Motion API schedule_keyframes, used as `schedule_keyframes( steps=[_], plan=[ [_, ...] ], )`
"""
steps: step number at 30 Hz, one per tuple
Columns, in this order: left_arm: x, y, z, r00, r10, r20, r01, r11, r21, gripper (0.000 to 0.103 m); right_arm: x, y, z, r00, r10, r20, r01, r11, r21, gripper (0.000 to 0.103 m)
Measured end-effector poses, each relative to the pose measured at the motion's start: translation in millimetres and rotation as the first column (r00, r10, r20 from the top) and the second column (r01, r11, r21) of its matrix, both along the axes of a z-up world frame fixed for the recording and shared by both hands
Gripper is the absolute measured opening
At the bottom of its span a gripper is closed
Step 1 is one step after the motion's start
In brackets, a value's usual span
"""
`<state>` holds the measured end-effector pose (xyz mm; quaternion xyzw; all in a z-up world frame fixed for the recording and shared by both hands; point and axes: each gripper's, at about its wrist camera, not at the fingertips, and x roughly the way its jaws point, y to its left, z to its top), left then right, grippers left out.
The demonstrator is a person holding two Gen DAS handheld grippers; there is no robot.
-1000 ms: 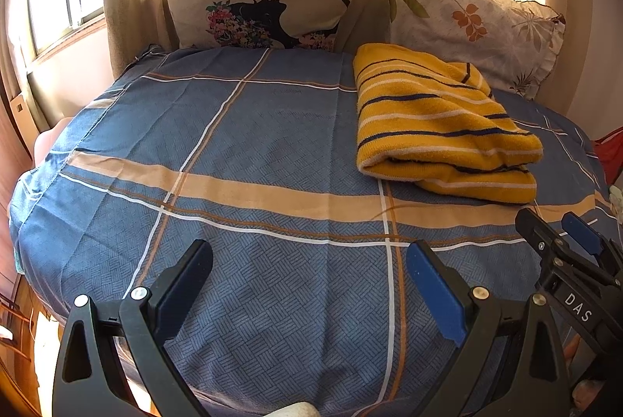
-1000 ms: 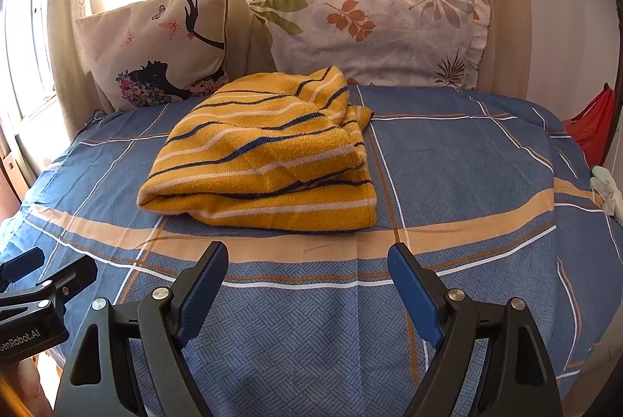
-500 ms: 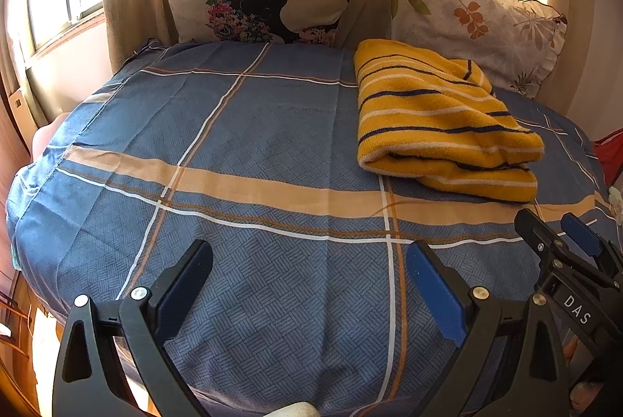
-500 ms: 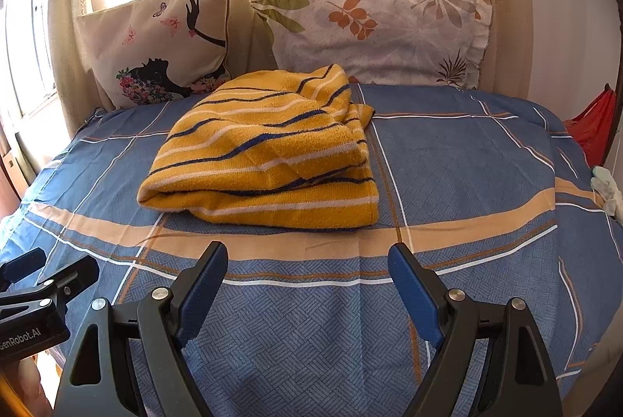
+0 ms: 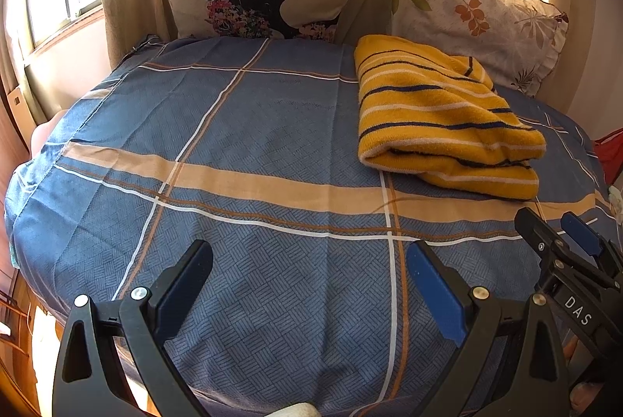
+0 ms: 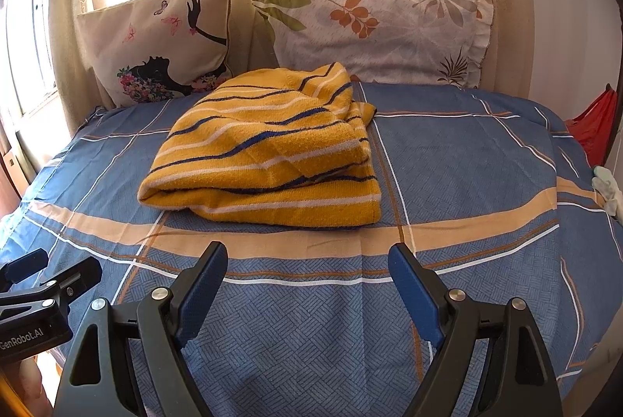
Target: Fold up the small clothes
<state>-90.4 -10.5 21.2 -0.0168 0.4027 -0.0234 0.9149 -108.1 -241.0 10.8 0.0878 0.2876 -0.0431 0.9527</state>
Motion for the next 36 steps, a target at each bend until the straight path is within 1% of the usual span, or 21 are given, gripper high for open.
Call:
schedule_keyframes(
  steps=[36],
  plan=[
    [1.4,-1.1,-6.7,1.0,-0.009,-0.028,0.009,1.0,-0.008,0.099,2.0,3.3,-2.4,1.0,0.016,-0.011,-0.016,1.0,-0.005,0.089]
  ],
)
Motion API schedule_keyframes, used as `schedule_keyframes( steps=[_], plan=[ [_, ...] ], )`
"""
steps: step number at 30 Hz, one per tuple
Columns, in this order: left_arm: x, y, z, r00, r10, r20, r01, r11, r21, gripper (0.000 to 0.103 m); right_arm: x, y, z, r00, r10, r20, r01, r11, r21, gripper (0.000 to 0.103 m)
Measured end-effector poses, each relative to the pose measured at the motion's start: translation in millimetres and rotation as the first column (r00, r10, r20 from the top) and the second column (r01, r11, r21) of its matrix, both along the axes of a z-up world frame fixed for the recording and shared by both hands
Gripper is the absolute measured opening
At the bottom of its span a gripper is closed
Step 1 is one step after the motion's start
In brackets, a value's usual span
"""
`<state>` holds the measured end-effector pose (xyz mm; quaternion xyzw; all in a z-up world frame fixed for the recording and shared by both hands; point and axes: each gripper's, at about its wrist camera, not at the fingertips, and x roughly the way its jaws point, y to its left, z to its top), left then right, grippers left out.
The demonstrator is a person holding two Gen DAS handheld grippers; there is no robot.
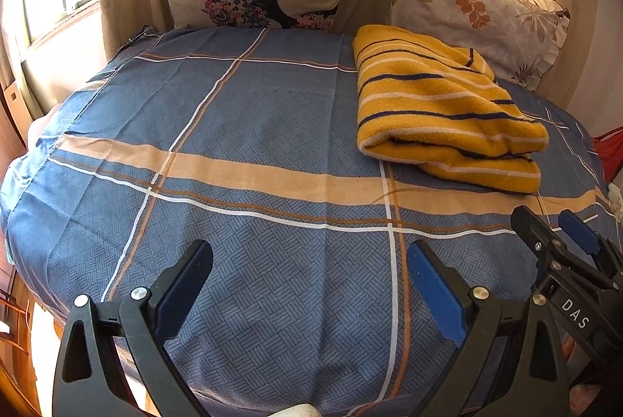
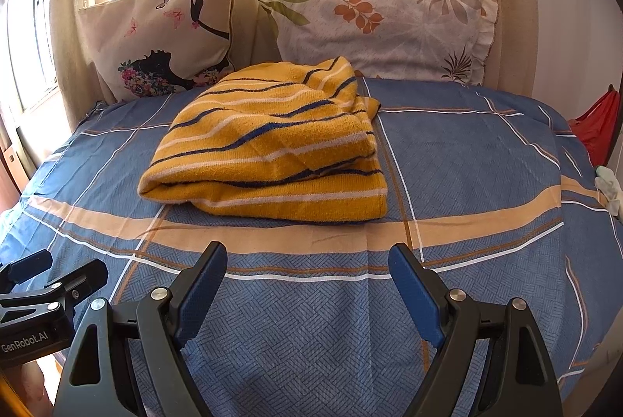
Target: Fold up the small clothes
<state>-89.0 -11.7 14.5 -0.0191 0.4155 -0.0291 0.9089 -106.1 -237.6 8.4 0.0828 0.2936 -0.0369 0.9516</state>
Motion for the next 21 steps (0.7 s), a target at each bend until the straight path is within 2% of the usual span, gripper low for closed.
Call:
schedule_keyframes(
  steps=[10,17,21],
  plan=[
    [4.6,3.6,0.4,1.0,0.009,0.015,-0.009,1.0,0.005,0.099,2.6,2.1,-1.0,1.0,0.011,0.005,-0.011,1.0,-0.01,0.089],
    [10.9,7.2,7.4,0.999,0.025,0.022,-0.027,0.998,0.06,0.099,13.2,0.2,11.7,0.998,0.049,0.039,-0.048,0.999,-0.022,0.091],
    [9.8,19.7,13.1,0.997,0.067,0.037,-0.068,0.997,0.035,0.099,25.4,0.4,12.1,0.996,0.088,0.024,-0.088,0.996,-0.008,0.092]
  ],
)
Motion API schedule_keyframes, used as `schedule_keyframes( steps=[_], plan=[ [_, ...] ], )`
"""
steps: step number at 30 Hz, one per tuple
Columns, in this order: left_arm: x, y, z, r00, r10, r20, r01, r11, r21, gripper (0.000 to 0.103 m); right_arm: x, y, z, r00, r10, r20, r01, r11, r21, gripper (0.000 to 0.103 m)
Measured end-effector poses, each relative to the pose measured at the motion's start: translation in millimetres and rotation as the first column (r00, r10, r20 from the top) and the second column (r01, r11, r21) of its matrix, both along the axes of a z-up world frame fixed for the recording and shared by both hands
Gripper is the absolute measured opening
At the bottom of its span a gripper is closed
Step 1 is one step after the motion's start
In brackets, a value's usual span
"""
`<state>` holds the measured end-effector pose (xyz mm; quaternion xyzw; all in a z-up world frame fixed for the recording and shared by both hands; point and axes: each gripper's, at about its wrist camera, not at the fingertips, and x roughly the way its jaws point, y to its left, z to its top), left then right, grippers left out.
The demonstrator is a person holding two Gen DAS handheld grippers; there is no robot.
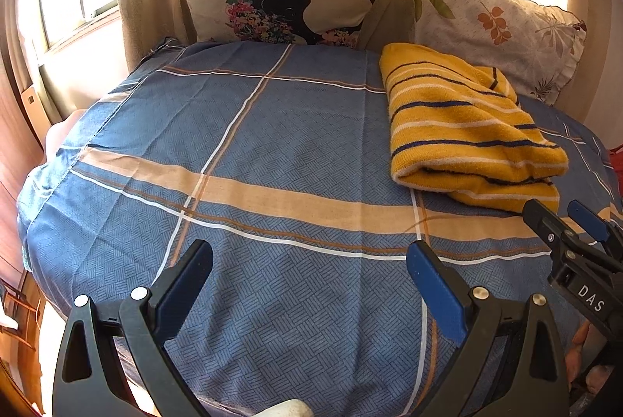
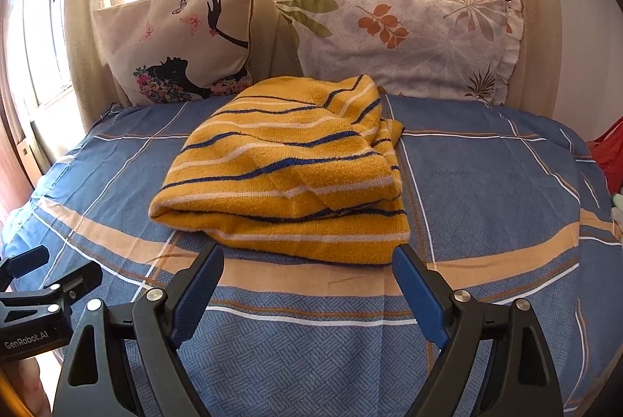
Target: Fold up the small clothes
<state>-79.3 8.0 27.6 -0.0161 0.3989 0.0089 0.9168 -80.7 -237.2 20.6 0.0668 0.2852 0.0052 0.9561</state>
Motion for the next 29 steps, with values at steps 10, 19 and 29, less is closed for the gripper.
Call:
schedule_keyframes(
  steps=[10,19,29],
  plan=[
    [5.1,18.5,6.4,0.996,0.085,-0.005,-0.085,0.996,0.01,0.099,18.8,17.1,-1.4,0.998,0.067,0.005,-0.067,0.997,-0.038,0.092],
    [6.2,16.1,5.8,0.996,0.086,-0.009,-0.085,0.996,0.019,0.099,26.0,35.5,-2.2,0.992,0.123,0.011,-0.122,0.99,-0.067,0.092],
    [6.9,6.2,4.7,0.999,0.054,0.0,-0.054,0.998,0.032,0.099,25.6,28.0,-7.6,0.995,0.095,0.005,-0.095,0.993,-0.072,0.092]
  ],
)
